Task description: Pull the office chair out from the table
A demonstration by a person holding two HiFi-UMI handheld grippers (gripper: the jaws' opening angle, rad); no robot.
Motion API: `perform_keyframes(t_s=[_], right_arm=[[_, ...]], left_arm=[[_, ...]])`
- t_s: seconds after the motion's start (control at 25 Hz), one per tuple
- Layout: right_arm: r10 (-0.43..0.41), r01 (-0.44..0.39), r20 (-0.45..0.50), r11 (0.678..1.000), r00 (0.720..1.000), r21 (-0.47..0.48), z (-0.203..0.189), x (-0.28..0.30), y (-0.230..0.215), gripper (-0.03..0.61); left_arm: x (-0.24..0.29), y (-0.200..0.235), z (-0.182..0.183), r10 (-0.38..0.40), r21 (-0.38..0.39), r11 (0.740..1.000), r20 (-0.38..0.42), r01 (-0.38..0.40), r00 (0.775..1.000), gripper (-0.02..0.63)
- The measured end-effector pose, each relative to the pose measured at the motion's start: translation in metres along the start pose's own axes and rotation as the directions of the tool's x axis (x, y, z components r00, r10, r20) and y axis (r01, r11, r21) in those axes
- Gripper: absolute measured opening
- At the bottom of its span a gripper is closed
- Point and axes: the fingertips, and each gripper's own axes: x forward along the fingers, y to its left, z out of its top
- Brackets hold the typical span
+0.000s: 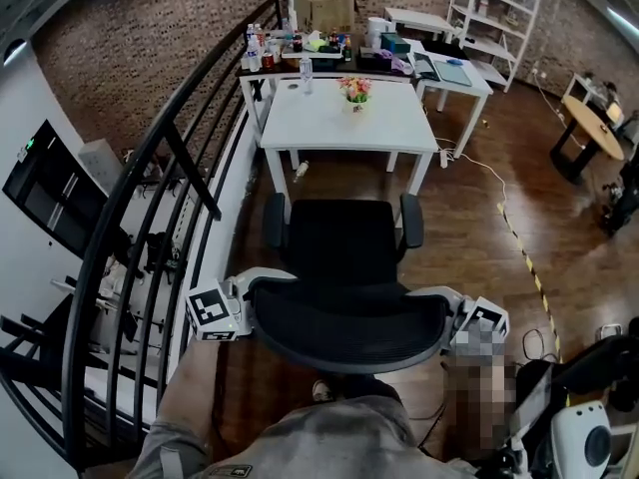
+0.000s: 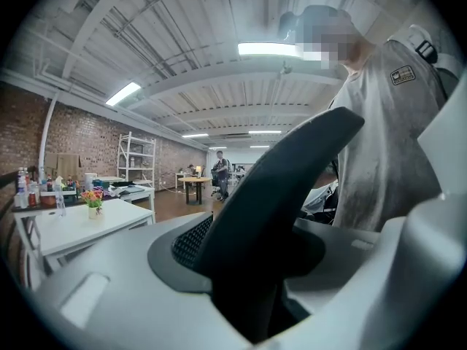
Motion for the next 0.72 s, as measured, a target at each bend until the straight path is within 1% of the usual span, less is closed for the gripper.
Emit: perform_keyframes(t_s=[0.36, 0.72], right_arm=[[0.027, -0.027, 0.004, 0.999, 1.0, 0.039, -0.011, -0.014, 0.047, 0.156], [0.03, -0.03, 0.021, 1.0, 0.999, -0.002, -0.014, -0.033, 0.078, 0.155]], left_arm=[[-0.007, -0.045, -0.002, 0.006, -0.019, 1.0, 0.003, -0.006, 1.0, 0.198], [-0.008, -0.08, 0.005, 0.06, -0.021, 0.998, 0.001, -0.06, 0.998, 0.216]])
